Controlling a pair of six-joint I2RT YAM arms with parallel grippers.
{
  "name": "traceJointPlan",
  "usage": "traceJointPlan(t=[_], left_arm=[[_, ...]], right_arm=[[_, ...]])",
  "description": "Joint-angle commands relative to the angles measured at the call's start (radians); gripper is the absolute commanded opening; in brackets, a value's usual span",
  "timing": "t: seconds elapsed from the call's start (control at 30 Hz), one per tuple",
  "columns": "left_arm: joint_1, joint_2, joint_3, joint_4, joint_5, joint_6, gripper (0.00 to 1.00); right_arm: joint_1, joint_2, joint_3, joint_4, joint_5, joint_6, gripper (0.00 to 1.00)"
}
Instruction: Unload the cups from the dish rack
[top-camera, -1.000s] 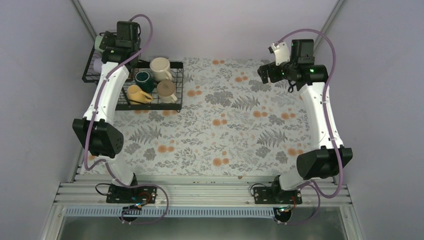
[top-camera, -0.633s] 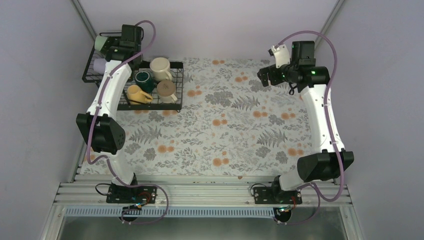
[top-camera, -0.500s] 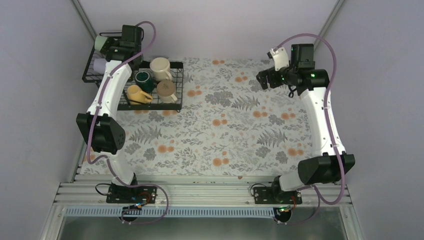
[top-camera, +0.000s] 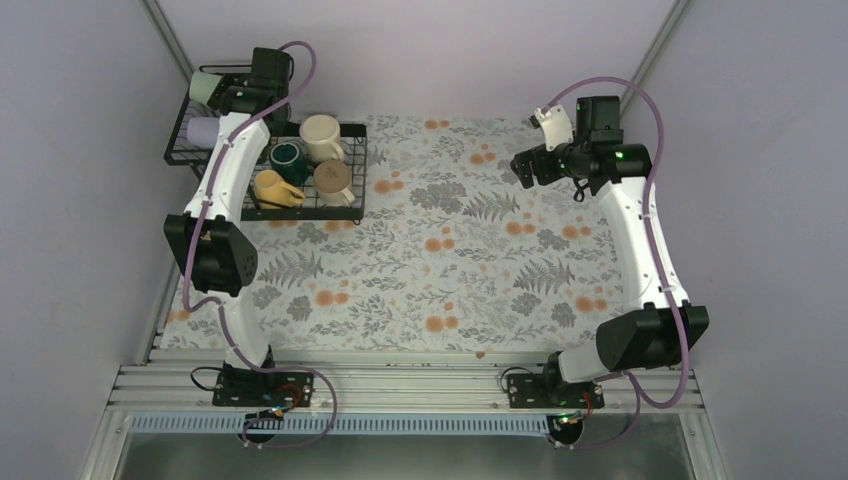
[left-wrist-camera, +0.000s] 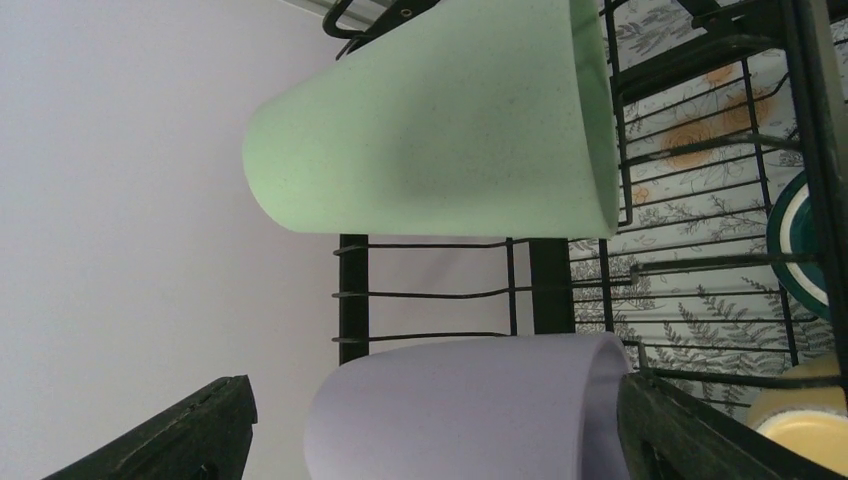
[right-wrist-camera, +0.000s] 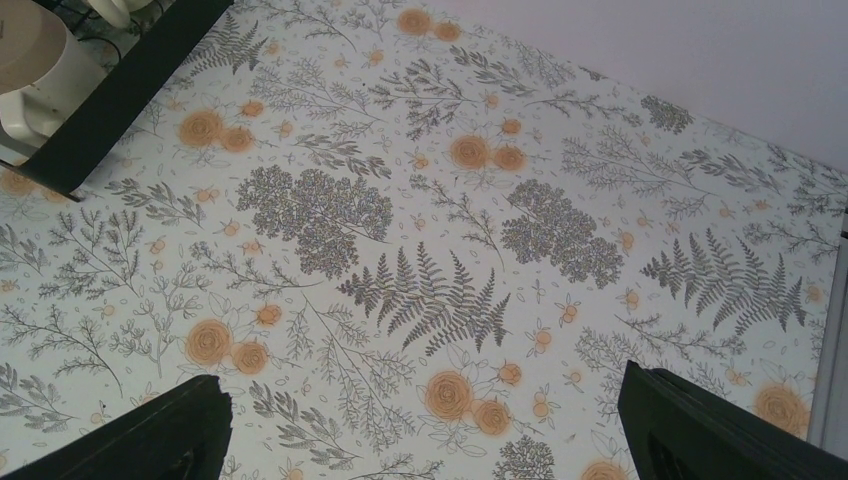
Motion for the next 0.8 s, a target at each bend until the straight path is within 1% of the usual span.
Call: traceJointPlan(t=[0.0, 0.17, 0.3, 0.4, 0.53, 0.63, 0.73, 0.77], left_arm=[[0.000, 0.016, 0.034, -0.136, 0.000, -0.016, 0.90], [0.001, -0.008, 0.040, -0.160, -0.010, 0.003, 0.90], [0.001, -0.032, -0.009, -0.154, -0.020, 0.012, 0.88], [0.002, -0.039, -0.035, -0.139, -0.033, 0.015, 0.83], [0.003, -0.032, -0.023, -0.133, -0.041, 0.015, 0.77], [0.004, -0.026, -0.013, -0.128, -0.041, 0.016, 0.70], [0.002, -0.014, 0.025, -0.145, -0.045, 0.009, 0.51], [0.001, -0.010, 0.035, -0.152, -0.044, 0.007, 0.47]], right_arm=[[0.005, -0.026, 0.006, 0.008, -0.006, -0.015, 1.00], [0.005, -0.020, 0.011, 0.005, -0.012, -0.013, 1.00], [0.005, -0.018, 0.008, 0.008, -0.019, -0.013, 1.00], [0.005, -0.014, 0.011, 0.009, -0.031, -0.015, 1.00], [0.005, -0.013, 0.000, 0.012, -0.040, -0.023, 1.00], [0.005, -0.014, -0.009, 0.011, -0.041, -0.028, 1.00], [0.006, -0.021, -0.011, 0.011, -0.048, -0.031, 1.00], [0.006, -0.021, -0.009, 0.009, -0.049, -0.032, 1.00]])
